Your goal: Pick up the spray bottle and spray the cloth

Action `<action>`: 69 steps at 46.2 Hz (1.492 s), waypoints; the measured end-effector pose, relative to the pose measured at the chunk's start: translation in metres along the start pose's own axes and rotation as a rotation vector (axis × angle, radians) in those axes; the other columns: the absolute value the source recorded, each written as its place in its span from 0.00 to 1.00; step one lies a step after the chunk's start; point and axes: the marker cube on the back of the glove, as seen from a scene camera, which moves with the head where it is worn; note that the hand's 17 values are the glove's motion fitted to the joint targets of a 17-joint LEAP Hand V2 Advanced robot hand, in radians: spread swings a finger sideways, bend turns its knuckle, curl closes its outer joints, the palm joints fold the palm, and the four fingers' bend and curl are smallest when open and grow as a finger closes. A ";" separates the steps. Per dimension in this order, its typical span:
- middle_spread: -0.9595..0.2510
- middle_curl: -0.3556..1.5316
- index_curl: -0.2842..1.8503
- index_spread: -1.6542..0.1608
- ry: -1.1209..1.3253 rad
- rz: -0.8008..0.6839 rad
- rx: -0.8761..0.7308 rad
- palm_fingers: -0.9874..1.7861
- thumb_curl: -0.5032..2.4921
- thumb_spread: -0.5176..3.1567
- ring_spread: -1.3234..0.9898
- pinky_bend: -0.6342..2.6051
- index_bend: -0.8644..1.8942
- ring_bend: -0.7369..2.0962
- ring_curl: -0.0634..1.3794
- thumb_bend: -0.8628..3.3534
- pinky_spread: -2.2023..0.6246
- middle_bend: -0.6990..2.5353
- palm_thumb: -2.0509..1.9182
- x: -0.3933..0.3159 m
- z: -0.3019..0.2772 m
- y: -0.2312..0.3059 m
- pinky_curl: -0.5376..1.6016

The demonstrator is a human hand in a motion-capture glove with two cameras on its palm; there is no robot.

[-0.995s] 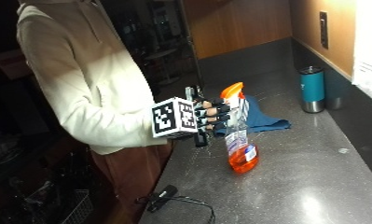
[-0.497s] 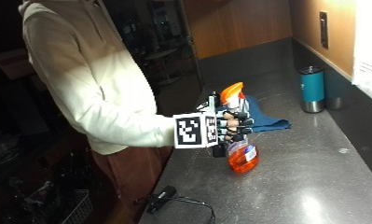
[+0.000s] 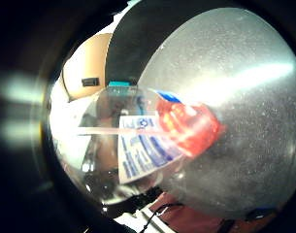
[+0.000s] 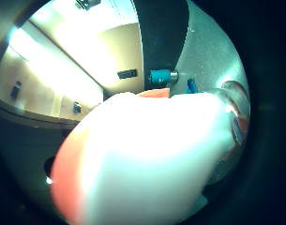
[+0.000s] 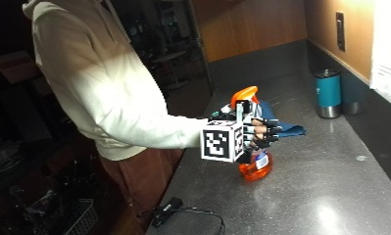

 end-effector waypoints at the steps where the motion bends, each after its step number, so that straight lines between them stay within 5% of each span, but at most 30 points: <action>1: 0.78 0.37 0.23 0.75 0.004 0.000 0.001 0.38 0.27 0.38 0.56 0.33 0.36 0.39 0.24 0.20 0.82 0.29 0.63 -0.001 0.001 -0.001 0.41; 7: 0.76 0.37 0.25 0.74 0.029 0.011 0.024 0.44 0.28 0.38 0.55 0.31 0.39 0.39 0.24 0.20 0.82 0.30 0.64 -0.005 0.003 -0.009 0.40; 18: 0.72 0.39 0.29 0.77 0.019 0.011 0.035 0.71 0.29 0.39 0.53 0.24 0.45 0.41 0.25 0.21 0.81 0.33 0.69 -0.017 0.010 -0.020 0.37; 28: 0.70 0.42 0.32 0.80 0.066 0.000 0.015 0.82 0.33 0.32 0.50 0.26 0.43 0.43 0.29 0.22 0.76 0.35 0.75 -0.029 0.024 -0.037 0.39; 39: 0.69 0.44 0.35 0.81 0.031 -0.009 -0.259 0.86 0.37 0.25 0.50 0.27 0.45 0.44 0.32 0.20 0.72 0.37 0.76 -0.086 0.075 -0.041 0.41; 55: 0.69 0.45 0.37 0.83 0.833 -0.077 -0.630 0.86 0.39 0.20 0.50 0.28 0.48 0.46 0.34 0.20 0.71 0.39 0.75 -0.131 0.154 -0.032 0.42; 69: 0.69 0.45 0.37 0.82 1.408 0.036 -0.645 0.86 0.41 0.19 0.49 0.29 0.48 0.46 0.35 0.20 0.71 0.39 0.75 -0.164 0.238 0.004 0.42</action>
